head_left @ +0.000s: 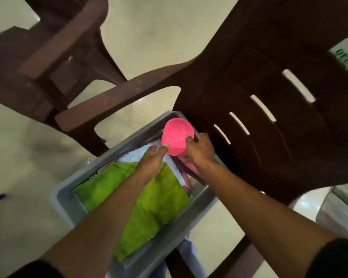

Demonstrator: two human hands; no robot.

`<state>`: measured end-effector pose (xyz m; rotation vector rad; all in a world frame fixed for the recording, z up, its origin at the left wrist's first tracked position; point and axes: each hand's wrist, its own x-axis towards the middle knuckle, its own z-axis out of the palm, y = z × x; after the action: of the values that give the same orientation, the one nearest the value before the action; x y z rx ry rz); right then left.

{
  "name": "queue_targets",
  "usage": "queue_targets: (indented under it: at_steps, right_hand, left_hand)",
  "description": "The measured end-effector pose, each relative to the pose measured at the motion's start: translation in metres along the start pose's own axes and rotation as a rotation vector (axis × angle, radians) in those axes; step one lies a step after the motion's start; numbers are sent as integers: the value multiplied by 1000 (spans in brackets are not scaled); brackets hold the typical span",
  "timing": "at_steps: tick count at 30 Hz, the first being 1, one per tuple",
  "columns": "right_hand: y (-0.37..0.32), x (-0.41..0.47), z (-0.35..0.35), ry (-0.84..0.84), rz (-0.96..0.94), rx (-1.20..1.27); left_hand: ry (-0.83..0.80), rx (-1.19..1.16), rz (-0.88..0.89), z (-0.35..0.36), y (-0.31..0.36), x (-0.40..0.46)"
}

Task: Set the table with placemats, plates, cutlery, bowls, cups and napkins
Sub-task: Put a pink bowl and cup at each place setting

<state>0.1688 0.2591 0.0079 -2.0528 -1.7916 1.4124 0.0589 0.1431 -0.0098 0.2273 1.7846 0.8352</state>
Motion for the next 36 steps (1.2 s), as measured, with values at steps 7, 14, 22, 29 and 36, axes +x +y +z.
queue_targets:
  at_steps: [7, 14, 22, 29, 36]
  right_hand:
    - [9, 44, 9, -105, -31, -89]
    - [18, 48, 9, -159, -126, -209]
    - [-8, -22, -8, -179, -290, -117]
    - [-48, -122, -23, -293, -482, -52]
    - [-104, -255, -26, -473, -750, -195]
  left_hand:
    - [57, -58, -9, 25, 15, 73]
    - [143, 0, -46, 31, 11, 93]
    - [235, -201, -25, 6, 15, 5]
    - [391, -507, -4, -29, 15, -134]
    - [638, -810, 56, -84, 20, -293]
